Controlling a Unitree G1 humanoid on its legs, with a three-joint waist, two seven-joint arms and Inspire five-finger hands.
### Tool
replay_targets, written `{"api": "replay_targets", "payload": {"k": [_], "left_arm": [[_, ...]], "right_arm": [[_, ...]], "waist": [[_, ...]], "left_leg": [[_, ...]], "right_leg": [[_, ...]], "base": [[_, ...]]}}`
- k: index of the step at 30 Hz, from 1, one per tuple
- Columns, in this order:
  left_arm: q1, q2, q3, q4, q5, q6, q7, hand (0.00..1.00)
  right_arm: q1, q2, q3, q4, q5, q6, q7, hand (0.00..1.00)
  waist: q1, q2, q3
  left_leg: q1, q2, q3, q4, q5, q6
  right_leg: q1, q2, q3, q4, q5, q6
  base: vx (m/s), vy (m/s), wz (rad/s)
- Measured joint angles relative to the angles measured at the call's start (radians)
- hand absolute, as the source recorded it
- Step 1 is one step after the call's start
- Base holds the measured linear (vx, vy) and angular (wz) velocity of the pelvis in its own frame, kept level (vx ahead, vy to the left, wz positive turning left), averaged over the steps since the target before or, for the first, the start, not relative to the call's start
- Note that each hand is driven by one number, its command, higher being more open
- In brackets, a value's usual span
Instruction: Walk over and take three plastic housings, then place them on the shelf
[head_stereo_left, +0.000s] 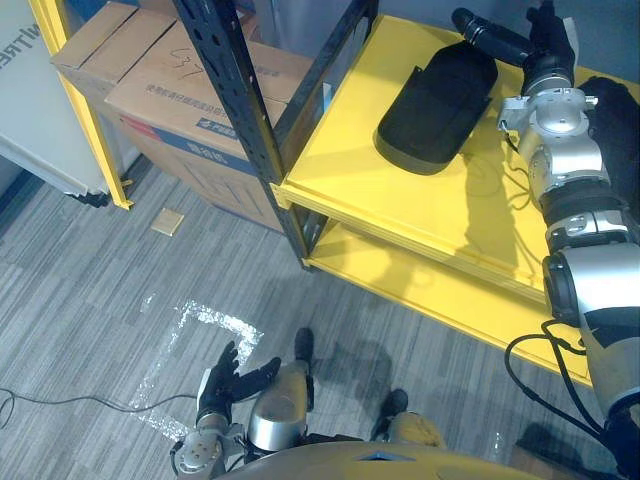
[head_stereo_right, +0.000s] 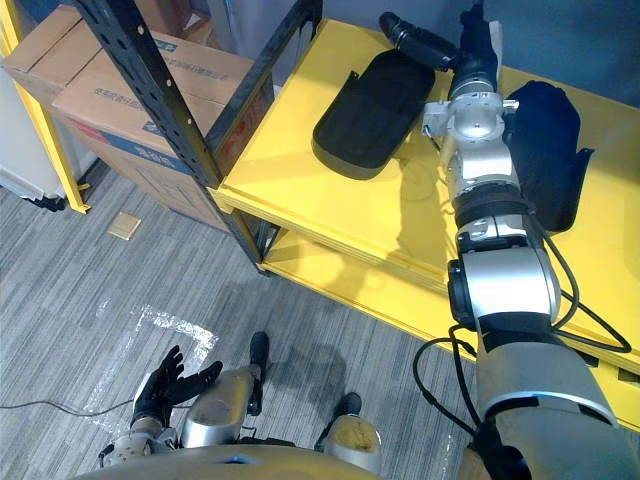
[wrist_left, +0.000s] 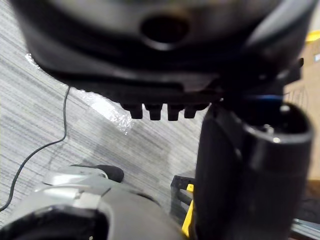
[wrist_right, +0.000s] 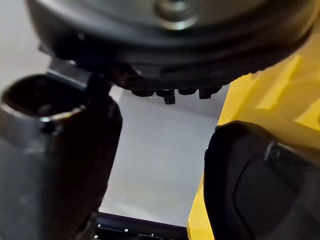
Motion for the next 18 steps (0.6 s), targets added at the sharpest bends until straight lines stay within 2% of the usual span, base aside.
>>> {"api": "replay_targets", "payload": {"k": [4,7,18], "left_arm": [[-0.001,0.0,0.0,0.0,-0.004,0.0,-0.002,1.0],[-0.005,0.0,0.0,0.0,-0.012,0.0,-0.009,1.0],[-0.014,0.001,-0.002,0.001,-0.079,0.005,-0.013,1.0]], "right_arm": [[0.0,0.0,0.0,0.0,0.001,0.004,0.004,1.0],[0.001,0.0,0.0,0.0,0.001,0.03,0.028,1.0],[0.011,0.0,0.013,0.002,0.002,0.042,0.074,1.0]], "waist": [[0.0,0.0,0.001],[0.0,0.002,0.011],[0.001,0.002,0.028]], "left_leg": [[-0.011,0.003,-0.002,0.005,0.0,0.0],[-0.012,0.011,-0.002,0.022,-0.011,-0.004],[-0.015,0.014,-0.001,0.024,-0.011,-0.005]], "right_leg": [[-0.008,0.002,0.0,0.002,0.0,0.0],[-0.01,0.002,0.004,0.018,-0.006,-0.007],[-0.022,0.003,0.009,0.038,-0.022,-0.007]], "base": [[0.0,0.0,0.0],[-0.01,0.0,-0.01],[-0.01,0.001,-0.01]]}}
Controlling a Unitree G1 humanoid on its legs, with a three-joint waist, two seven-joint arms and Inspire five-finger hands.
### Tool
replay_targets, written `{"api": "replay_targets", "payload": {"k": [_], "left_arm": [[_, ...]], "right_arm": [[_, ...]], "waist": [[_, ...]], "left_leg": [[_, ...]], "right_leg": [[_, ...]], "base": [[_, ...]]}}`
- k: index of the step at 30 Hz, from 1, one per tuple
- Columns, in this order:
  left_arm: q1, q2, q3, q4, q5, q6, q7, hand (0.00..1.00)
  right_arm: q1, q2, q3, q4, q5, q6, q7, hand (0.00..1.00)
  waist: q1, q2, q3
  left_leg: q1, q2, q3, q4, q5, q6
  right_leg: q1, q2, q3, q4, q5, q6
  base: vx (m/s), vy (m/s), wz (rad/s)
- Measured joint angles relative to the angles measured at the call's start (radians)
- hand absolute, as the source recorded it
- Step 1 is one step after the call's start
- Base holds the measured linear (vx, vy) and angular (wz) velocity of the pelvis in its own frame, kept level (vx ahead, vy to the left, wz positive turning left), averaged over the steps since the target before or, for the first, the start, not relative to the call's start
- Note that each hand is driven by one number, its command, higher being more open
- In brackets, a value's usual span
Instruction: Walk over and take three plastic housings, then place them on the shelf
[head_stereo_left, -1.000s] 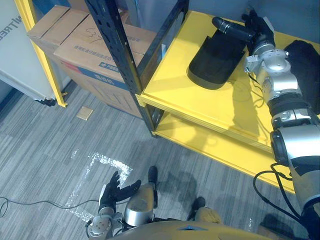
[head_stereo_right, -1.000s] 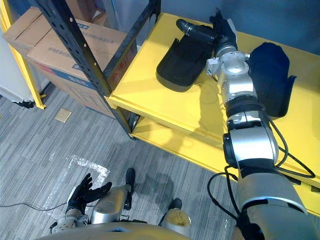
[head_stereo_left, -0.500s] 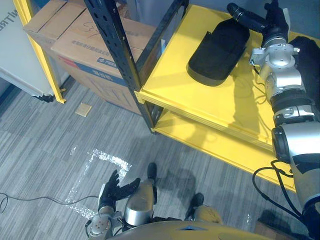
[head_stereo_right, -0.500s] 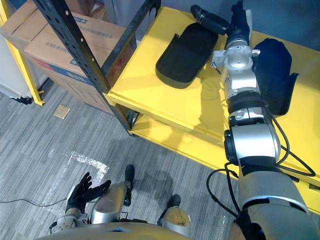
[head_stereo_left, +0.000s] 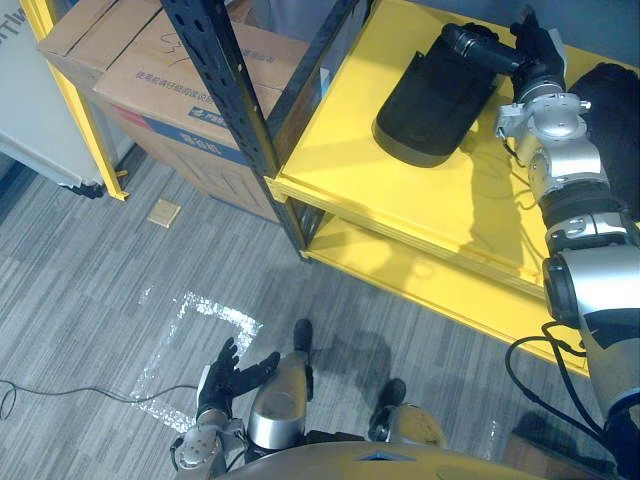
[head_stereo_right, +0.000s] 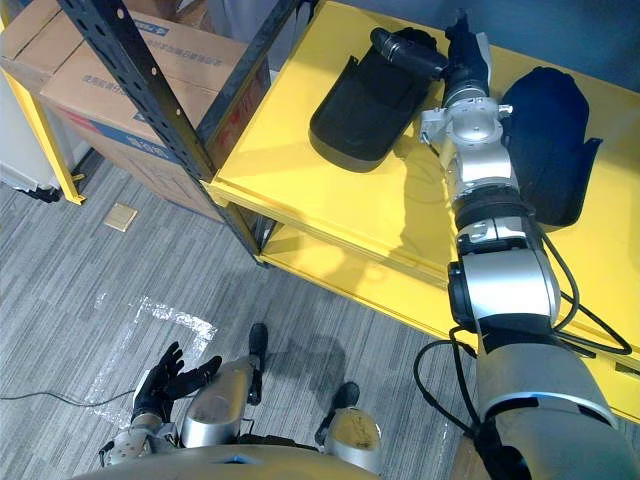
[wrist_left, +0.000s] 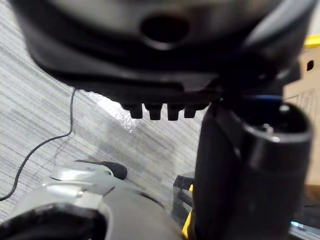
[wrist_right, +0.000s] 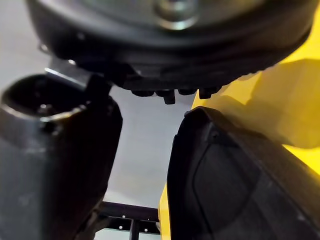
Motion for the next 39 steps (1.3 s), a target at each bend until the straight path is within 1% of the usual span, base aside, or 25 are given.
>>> {"api": "replay_targets", "payload": {"k": [4,7,18,25,29,33,35,39], "left_arm": [[0.0,0.0,0.0,0.001,-0.006,-0.001,-0.007,1.0],[-0.001,0.0,0.0,-0.002,-0.007,-0.005,-0.012,1.0],[-0.001,0.0,0.001,-0.01,-0.007,-0.002,-0.015,1.0],[-0.002,0.0,0.005,-0.011,-0.007,-0.006,-0.019,1.0],[-0.003,-0.001,0.005,-0.011,-0.008,-0.008,-0.019,1.0],[-0.004,-0.001,0.005,-0.011,-0.008,-0.008,-0.018,1.0],[-0.004,-0.001,0.005,-0.011,-0.008,-0.009,-0.018,1.0],[-0.004,-0.001,0.004,-0.011,-0.011,-0.009,-0.019,1.0]], "right_arm": [[0.0,0.0,0.0,0.001,0.0,0.0,0.005,1.0],[0.0,-0.001,0.002,0.002,0.0,-0.001,0.028,1.0],[0.0,-0.001,0.012,0.003,0.0,-0.004,0.054,1.0],[0.0,-0.001,0.012,0.021,-0.002,-0.032,0.052,1.0],[0.0,-0.001,0.012,0.021,-0.002,-0.038,0.034,1.0],[0.0,-0.001,0.012,0.021,-0.004,-0.044,0.013,1.0],[0.0,-0.001,0.012,0.021,-0.015,-0.056,-0.017,1.0],[0.0,-0.002,0.009,0.014,-0.119,-0.11,-0.136,1.0]], "waist": [[0.001,-0.002,0.006],[0.001,-0.003,0.018],[0.006,-0.003,0.018],[0.016,-0.003,0.018],[0.025,-0.003,0.018],[0.026,-0.003,0.018],[0.026,-0.003,0.018],[0.022,-0.003,0.018]], "left_leg": [[0.0,0.003,-0.001,0.0,0.0,0.0],[-0.001,0.004,-0.001,0.004,0.0,0.0],[-0.011,0.005,-0.014,0.014,0.002,-0.002],[-0.013,0.011,-0.02,0.014,0.002,-0.002],[-0.013,0.012,-0.02,0.015,0.002,-0.002],[-0.013,0.012,-0.021,0.015,0.002,-0.003],[-0.014,0.012,-0.021,0.015,0.003,-0.003],[-0.014,0.013,-0.021,0.015,0.003,-0.003]], "right_leg": [[-0.007,0.0,0.001,0.017,-0.007,-0.004],[-0.009,0.0,0.002,0.024,-0.009,-0.005],[-0.014,0.0,-0.007,0.04,-0.02,-0.003],[-0.014,0.001,-0.013,0.044,-0.02,-0.004],[-0.014,0.001,-0.013,0.045,-0.022,-0.006],[-0.013,0.001,-0.014,0.045,-0.022,-0.006],[-0.014,0.002,-0.014,0.045,-0.022,-0.006],[-0.015,0.002,-0.013,0.043,-0.022,-0.006]], "base": [[0.0,0.0,0.0],[0.0,0.0,0.0],[-0.01,0.0,0.02],[0.0,-0.001,0.01],[0.0,0.0,0.0],[0.0,0.0,0.0],[0.0,0.0,0.0],[0.0,0.0,0.0]]}}
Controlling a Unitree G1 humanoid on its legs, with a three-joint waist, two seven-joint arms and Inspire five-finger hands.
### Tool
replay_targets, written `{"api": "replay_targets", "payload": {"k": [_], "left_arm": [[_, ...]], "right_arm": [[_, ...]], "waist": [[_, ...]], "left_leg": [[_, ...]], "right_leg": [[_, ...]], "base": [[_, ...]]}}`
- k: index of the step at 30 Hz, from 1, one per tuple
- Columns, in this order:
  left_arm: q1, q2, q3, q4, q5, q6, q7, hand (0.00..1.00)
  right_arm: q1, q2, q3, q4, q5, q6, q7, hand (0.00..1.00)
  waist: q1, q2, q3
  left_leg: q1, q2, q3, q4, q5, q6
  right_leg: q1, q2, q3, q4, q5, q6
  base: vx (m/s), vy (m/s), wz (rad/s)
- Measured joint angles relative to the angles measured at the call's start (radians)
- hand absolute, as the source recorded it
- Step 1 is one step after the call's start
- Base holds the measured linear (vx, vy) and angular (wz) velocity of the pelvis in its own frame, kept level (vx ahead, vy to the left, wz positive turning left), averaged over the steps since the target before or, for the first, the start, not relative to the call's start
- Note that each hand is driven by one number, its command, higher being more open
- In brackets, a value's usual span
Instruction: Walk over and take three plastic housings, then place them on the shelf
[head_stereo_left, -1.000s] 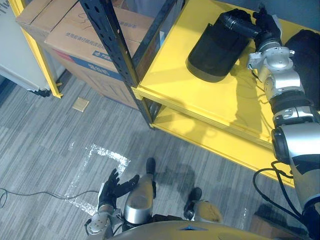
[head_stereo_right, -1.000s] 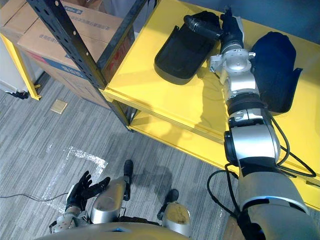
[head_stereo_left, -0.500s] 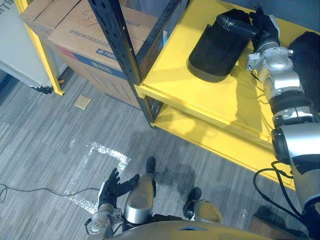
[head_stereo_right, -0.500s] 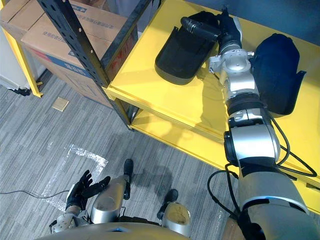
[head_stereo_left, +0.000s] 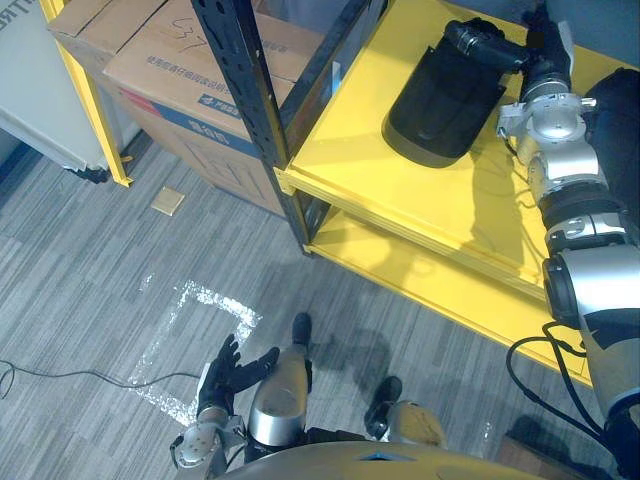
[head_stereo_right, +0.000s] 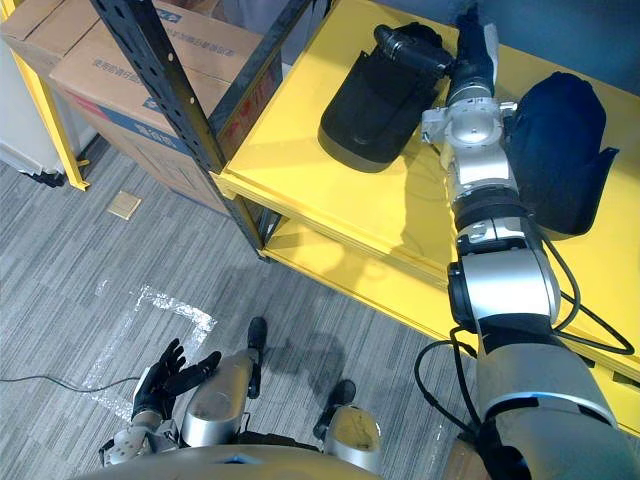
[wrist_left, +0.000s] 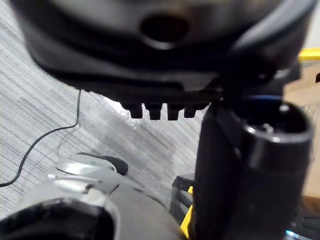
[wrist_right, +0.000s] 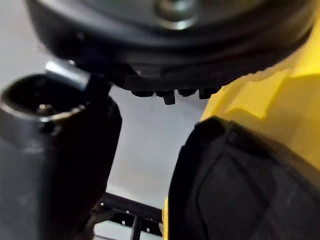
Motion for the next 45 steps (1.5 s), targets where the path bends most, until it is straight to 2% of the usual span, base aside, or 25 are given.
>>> {"api": "replay_targets", "payload": {"k": [2,3,5,7,8,11,13,14,17,21,26,30,34,40,45], "left_arm": [[0.0,0.0,0.0,0.001,0.0,-0.001,0.0,1.0],[0.0,0.0,0.0,0.002,0.0,-0.003,0.002,1.0],[0.0,0.0,0.001,0.005,0.0,-0.011,0.004,1.0],[0.002,-0.002,0.012,0.026,0.0,-0.015,0.01,1.0],[0.003,-0.002,0.017,0.031,0.0,-0.015,0.013,1.0],[0.023,0.015,0.044,0.072,0.006,-0.016,0.022,1.0],[0.027,0.031,0.044,0.095,0.015,-0.017,0.024,1.0],[0.027,0.04,0.043,0.1,0.02,-0.017,0.024,1.0],[0.027,0.049,0.043,0.113,0.026,-0.021,0.025,1.0],[0.03,0.048,0.041,0.12,0.026,-0.02,0.036,1.0],[0.033,0.05,0.03,0.119,0.022,-0.019,0.044,1.0],[0.032,0.05,0.031,0.118,0.017,-0.019,0.047,1.0],[0.03,0.049,0.031,0.118,0.012,-0.017,0.048,1.0],[0.015,0.049,0.032,0.12,0.013,-0.018,0.056,1.0],[0.014,0.045,0.029,0.12,0.004,-0.018,0.069,1.0]], "right_arm": [[0.002,-0.001,-0.017,-0.051,-0.02,-0.005,-0.052,1.0],[0.018,-0.001,-0.044,-0.134,-0.04,-0.011,-0.085,1.0],[0.096,-0.001,-0.092,-0.363,-0.042,-0.037,-0.128,1.0],[0.263,0.0,-0.12,-0.731,-0.102,-0.064,-0.137,1.0],[0.306,0.001,-0.119,-0.81,-0.113,-0.073,-0.128,1.0],[0.6,0.051,-0.108,-1.161,-0.115,-0.074,-0.01,1.0],[0.759,0.084,-0.088,-1.259,-0.109,-0.055,0.051,1.0],[0.841,0.106,-0.074,-1.285,-0.096,-0.046,0.082,1.0],[1.031,0.153,-0.057,-1.326,-0.023,-0.034,0.175,1.0],[1.149,0.157,-0.004,-1.355,0.012,-0.027,0.309,1.0],[1.156,0.157,0.043,-1.357,0.012,-0.036,0.354,1.0],[1.154,0.157,0.051,-1.37,0.06,-0.068,0.36,1.0],[1.136,0.157,0.108,-1.414,0.117,-0.104,0.417,1.0],[1.123,0.167,0.237,-1.414,0.163,-0.105,0.476,1.0],[1.08,0.205,0.297,-1.411,0.163,-0.104,0.476,1.0]], "waist": [[-0.005,0.0,0.0],[-0.008,0.0,0.0],[-0.022,-0.001,0.0],[-0.04,-0.012,-0.005],[-0.051,-0.018,-0.009],[-0.103,-0.073,-0.05],[-0.123,-0.098,-0.082],[-0.137,-0.111,-0.095],[-0.155,-0.127,-0.111],[-0.17,-0.12,-0.12],[-0.18,-0.112,-0.127],[-0.177,-0.108,-0.129],[-0.184,-0.105,-0.131],[-0.165,-0.103,-0.131],[-0.159,-0.099,-0.129]], "left_leg": [[0.0,0.002,0.004,-0.001,0.0,0.0],[0.0,0.004,0.01,-0.002,-0.001,-0.002],[0.001,0.006,0.017,-0.003,-0.004,-0.005],[0.024,0.007,0.048,-0.022,-0.006,-0.007],[0.028,0.006,0.053,-0.025,-0.007,-0.007],[0.069,0.01,0.098,-0.056,-0.014,-0.017],[0.082,0.016,0.122,-0.057,-0.025,-0.022],[0.089,0.019,0.133,-0.056,-0.032,-0.026],[0.088,0.022,0.153,-0.055,-0.042,-0.026],[0.084,0.021,0.17,-0.054,-0.048,-0.024],[0.057,0.022,0.173,-0.042,-0.043,-0.023],[0.041,0.022,0.167,-0.016,-0.051,-0.018],[0.013,0.022,0.16,0.005,-0.056,-0.014],[-0.012,0.021,0.145,0.03,-0.064,-0.01],[-0.02,0.02,0.133,0.034,-0.062,-0.008]], "right_leg": [[-0.003,0.002,0.005,-0.004,0.0,0.0],[-0.005,0.004,0.014,-0.01,0.003,0.003],[-0.005,0.005,0.018,-0.016,0.005,0.005],[-0.006,0.004,0.046,-0.025,0.008,0.01],[-0.004,0.004,0.051,-0.029,0.008,0.01],[0.0,0.006,0.092,-0.033,0.008,0.01],[-0.001,0.008,0.114,-0.033,0.008,0.01],[0.0,0.009,0.127,-0.031,0.008,0.01],[-0.02,0.009,0.146,-0.03,0.009,0.011],[-0.036,0.005,0.163,-0.027,0.009,0.012],[-0.069,0.004,0.178,-0.013,0.009,0.012],[-0.071,0.001,0.177,-0.01,0.009,0.012],[-0.086,-0.002,0.173,0.004,0.009,0.012],[-0.092,-0.004,0.157,0.007,0.009,0.011],[-0.096,-0.004,0.149,0.008,0.008,0.01]], "base": [[0.0,0.0,-0.07],[0.0,0.0,-0.12],[0.01,-0.001,-0.12],[0.05,-0.003,-0.3],[0.09,-0.005,-0.4],[0.07,-0.011,-0.37],[0.07,-0.018,-0.4],[0.05,-0.01,-0.31],[-0.03,0.004,-0.21],[-0.03,0.017,-0.14],[-0.01,0.006,-0.02],[0.0,0.01,0.03],[0.0,0.015,0.06],[-0.03,0.009,0.07],[-0.03,0.005,0.05]]}}
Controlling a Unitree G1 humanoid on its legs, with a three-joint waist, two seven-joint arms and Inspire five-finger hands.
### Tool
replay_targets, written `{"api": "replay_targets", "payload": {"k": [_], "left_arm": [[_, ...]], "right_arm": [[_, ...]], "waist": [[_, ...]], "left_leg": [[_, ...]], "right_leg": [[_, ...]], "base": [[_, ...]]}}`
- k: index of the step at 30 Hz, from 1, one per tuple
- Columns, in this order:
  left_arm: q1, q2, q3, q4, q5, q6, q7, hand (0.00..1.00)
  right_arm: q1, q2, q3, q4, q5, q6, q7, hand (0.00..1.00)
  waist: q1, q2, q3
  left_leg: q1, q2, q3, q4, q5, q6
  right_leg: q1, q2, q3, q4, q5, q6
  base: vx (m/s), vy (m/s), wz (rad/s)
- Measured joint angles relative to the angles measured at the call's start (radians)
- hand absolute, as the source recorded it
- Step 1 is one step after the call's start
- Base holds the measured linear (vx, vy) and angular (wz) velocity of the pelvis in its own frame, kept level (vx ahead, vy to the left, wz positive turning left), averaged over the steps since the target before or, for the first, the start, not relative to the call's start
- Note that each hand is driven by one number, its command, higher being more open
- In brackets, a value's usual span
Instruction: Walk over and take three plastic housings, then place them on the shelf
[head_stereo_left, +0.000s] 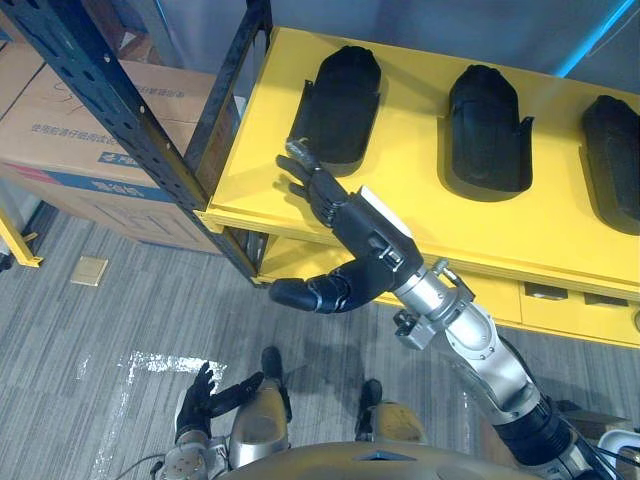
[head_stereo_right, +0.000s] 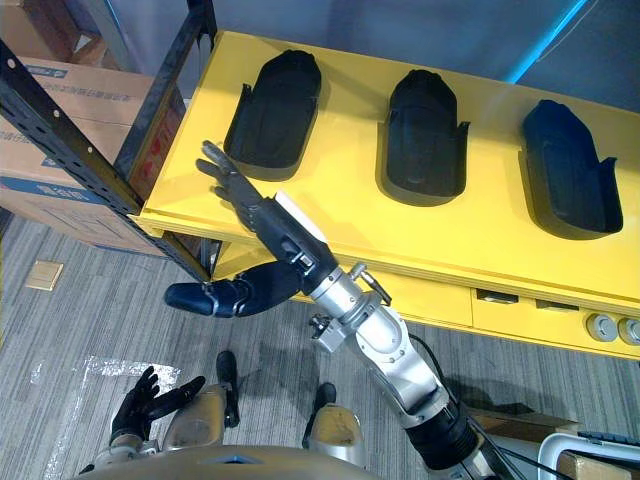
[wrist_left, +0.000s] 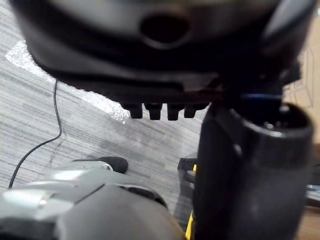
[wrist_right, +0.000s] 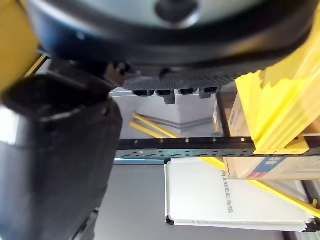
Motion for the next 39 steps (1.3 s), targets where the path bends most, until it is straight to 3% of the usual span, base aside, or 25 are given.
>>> {"api": "replay_targets", "payload": {"k": [17,25,39], "left_arm": [[-0.002,-0.006,-0.002,0.008,0.0,0.0,0.013,1.0],[-0.005,-0.011,-0.001,0.005,0.0,0.0,0.012,1.0],[-0.005,-0.016,0.001,-0.002,0.001,0.003,0.011,1.0]], "right_arm": [[-0.042,0.045,0.039,0.104,-0.009,0.008,-0.095,1.0],[-0.074,0.076,0.008,0.214,-0.044,0.037,-0.128,1.0],[-0.138,0.117,-0.041,0.376,-0.111,0.054,-0.194,1.0]], "waist": [[0.002,0.008,0.002],[0.023,0.015,0.006],[0.029,0.017,0.008]], "left_leg": [[-0.002,-0.001,-0.013,0.001,0.009,0.002],[-0.002,-0.002,-0.017,0.0,0.012,0.002],[-0.001,-0.004,-0.028,0.001,0.015,0.003]], "right_leg": [[0.007,0.001,-0.011,0.0,-0.001,-0.002],[0.01,0.002,-0.014,-0.001,-0.001,-0.002],[0.019,0.002,-0.025,-0.002,-0.002,-0.002]], "base": [[0.0,-0.001,0.01],[-0.01,-0.001,0.01],[0.0,-0.001,0.01]]}}
